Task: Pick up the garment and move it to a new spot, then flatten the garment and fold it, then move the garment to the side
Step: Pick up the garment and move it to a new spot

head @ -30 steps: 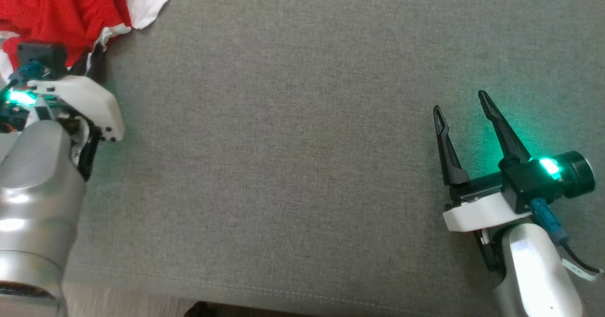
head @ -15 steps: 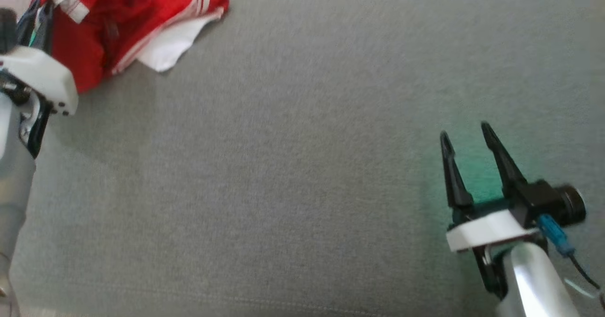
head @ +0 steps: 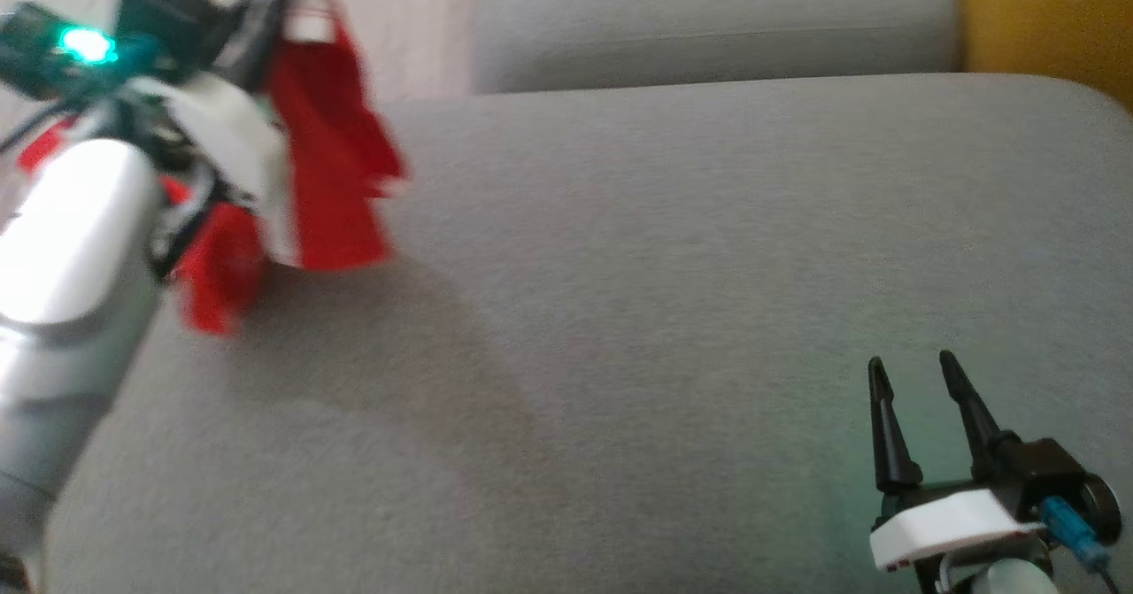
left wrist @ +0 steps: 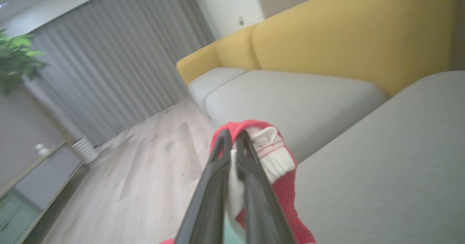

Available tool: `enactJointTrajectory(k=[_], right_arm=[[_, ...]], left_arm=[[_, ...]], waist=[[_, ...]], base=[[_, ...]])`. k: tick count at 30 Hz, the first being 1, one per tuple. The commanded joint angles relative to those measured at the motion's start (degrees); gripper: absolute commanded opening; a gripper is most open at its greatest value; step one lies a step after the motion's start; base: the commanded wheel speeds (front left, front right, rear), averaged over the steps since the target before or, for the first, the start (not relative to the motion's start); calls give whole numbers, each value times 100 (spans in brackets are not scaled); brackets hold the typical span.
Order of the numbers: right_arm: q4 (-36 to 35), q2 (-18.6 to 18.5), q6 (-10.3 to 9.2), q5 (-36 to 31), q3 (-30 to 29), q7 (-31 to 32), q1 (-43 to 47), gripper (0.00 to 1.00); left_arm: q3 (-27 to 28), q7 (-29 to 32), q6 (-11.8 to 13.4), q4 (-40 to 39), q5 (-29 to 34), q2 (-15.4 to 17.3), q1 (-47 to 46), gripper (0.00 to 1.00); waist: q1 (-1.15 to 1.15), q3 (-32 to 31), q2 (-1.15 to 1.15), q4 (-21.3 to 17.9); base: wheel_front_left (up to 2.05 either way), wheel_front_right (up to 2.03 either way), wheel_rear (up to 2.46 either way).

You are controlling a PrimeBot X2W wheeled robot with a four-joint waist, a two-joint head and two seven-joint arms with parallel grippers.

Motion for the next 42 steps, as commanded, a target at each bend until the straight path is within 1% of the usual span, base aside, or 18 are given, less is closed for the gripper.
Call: enactJointTrajectory(k=[1,5,7,9,12,15,17,20,21,22,23,28,34,37,42], right_arm=[[-206,-31,43,23,130,-66,-136,100],[-239,-31,43,46,199,-67,-114,100],[-252,-31,43,60,270,-67,-133,100],[-265,-31,43,75,356,-67,-190,100],[-277,-31,43,115,506,-67,-323,100],[-296,-31,43,159,611,-67,-472,100],[-311,-31,43,193,659,-67,-565,100],[-313,-31,43,232,709,-67,-664,100],[-306,-31,43,241,712,-67,-683,100],[-296,-31,43,246,712,-67,-697,100],[-286,-31,43,251,704,-67,-704,100],[-227,-31,43,244,586,-67,-701,100],[-203,-31,43,214,451,-68,-668,100],[-194,-31,43,255,364,-68,-627,100],[-206,-31,43,249,175,-68,-513,100]], left_arm=[[157,17,10,-231,-73,141,-367,0],[-90,-1,10,-556,-312,-153,-99,0],[-169,-91,19,-539,-414,-401,99,0],[-241,-218,87,-440,-482,-700,299,0],[-353,-424,191,-149,-572,-1183,585,0],[-459,-654,217,243,-626,-1610,770,0],[-493,-815,249,516,-629,-1818,815,0],[-506,-1143,336,896,-573,-2043,785,0],[-498,-1305,381,996,-545,-2108,765,26],[-495,-1461,422,1093,-515,-2172,743,71],[-494,-1569,439,1194,-502,-2235,727,100],[-545,-1811,356,1467,-507,-2447,687,100],[-382,-1896,370,1355,-539,-2506,854,100],[-188,-1899,457,1097,-486,-2438,1136,100],[219,-1901,649,568,-422,-2192,1936,100]], waist=[[1,-171,0,-315],[1,-67,0,-632],[1,25,0,-795],[1,168,0,-961],[1,420,0,-1223],[1,668,0,-1453],[1,827,0,-1587],[1,1008,0,-1735],[1,1044,0,-1760],[1,1072,0,-1778],[1,1084,0,-1785],[1,1020,0,-1672],[1,744,0,-1299],[1,546,0,-1101],[1,153,0,-789]], base=[[0,0,0],[0,0,0],[0,0,0],[0,0,0],[0,0,0],[0,0,0],[0,0,0],[0,0,0],[0,0,0],[0,0,0],[0,0,0],[0,0,0],[0,0,0],[0,0,0],[0,0,0]])
